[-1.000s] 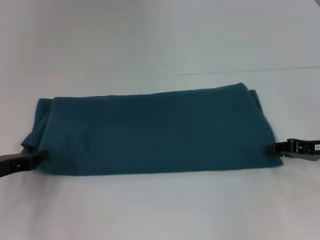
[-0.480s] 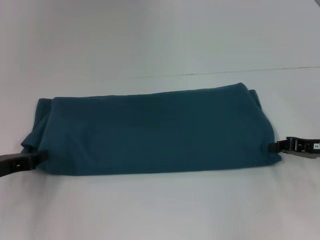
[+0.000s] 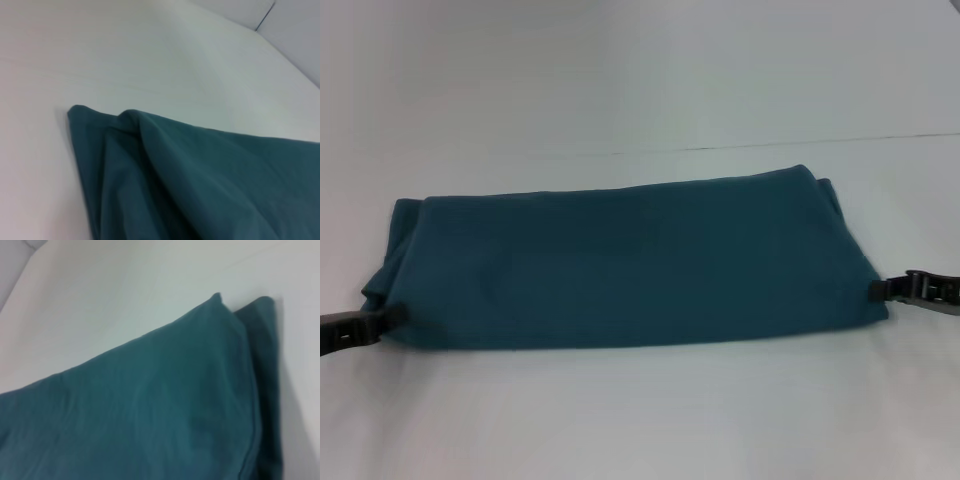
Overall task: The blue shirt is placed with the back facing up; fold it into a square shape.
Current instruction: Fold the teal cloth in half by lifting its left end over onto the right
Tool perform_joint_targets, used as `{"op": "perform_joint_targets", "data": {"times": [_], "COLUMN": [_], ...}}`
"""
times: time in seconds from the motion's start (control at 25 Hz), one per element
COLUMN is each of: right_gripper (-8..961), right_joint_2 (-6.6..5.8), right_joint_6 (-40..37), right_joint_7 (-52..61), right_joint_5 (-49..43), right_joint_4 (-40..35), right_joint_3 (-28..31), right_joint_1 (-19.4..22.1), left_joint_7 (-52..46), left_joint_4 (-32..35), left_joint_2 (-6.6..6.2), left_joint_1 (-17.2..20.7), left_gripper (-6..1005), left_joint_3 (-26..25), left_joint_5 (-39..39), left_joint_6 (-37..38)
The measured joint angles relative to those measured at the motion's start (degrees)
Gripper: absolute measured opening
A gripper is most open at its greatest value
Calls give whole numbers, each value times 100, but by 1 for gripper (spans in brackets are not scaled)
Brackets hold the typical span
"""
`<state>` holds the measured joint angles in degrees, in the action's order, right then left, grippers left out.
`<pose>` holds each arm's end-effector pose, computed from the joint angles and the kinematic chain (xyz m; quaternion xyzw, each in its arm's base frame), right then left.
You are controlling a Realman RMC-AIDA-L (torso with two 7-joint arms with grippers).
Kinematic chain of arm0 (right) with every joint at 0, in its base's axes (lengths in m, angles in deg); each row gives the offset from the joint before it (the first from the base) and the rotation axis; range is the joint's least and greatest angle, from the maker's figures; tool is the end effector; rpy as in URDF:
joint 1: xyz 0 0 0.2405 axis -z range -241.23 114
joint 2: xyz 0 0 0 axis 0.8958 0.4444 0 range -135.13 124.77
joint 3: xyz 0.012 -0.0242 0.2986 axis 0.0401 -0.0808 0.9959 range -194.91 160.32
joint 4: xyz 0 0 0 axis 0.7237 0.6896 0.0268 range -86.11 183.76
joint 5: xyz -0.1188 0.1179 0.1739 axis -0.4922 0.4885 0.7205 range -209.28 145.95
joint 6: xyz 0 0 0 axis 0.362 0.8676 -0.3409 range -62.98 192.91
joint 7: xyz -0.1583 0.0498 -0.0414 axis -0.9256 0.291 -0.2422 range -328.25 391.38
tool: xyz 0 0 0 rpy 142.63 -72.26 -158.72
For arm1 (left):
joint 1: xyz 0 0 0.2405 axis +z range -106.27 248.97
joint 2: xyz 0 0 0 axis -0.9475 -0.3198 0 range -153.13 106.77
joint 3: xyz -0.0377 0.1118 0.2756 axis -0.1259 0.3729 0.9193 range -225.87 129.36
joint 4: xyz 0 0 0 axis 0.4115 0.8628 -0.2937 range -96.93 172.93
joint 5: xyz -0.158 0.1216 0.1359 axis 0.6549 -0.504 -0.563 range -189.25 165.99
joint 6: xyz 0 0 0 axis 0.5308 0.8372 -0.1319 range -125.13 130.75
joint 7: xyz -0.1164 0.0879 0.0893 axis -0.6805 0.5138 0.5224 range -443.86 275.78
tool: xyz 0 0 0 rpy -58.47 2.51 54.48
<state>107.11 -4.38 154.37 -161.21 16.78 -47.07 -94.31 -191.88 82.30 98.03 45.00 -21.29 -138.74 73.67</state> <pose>0.4126 0.4121 0.0119 -0.7319 0.6119 0.1743 0.2441 -0.3963 0.3943 -0.0052 -0.7883 -0.5067 -0.1931 0.2907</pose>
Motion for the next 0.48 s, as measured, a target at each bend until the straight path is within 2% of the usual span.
{"op": "perform_joint_targets", "data": {"times": [0.48], "right_gripper": [8], "right_joint_2": [-48], "right_joint_6": [-70], "right_joint_7": [-17], "right_joint_5": [0], "right_joint_4": [-30], "right_joint_3": [156], "right_joint_1": [167], "left_joint_7": [16], "left_joint_4": [158], "left_joint_2": [-7], "left_joint_1": [197], "left_gripper": [133], "left_joint_3": [-260], "left_joint_5": [-34], "left_joint_6": [444]}}
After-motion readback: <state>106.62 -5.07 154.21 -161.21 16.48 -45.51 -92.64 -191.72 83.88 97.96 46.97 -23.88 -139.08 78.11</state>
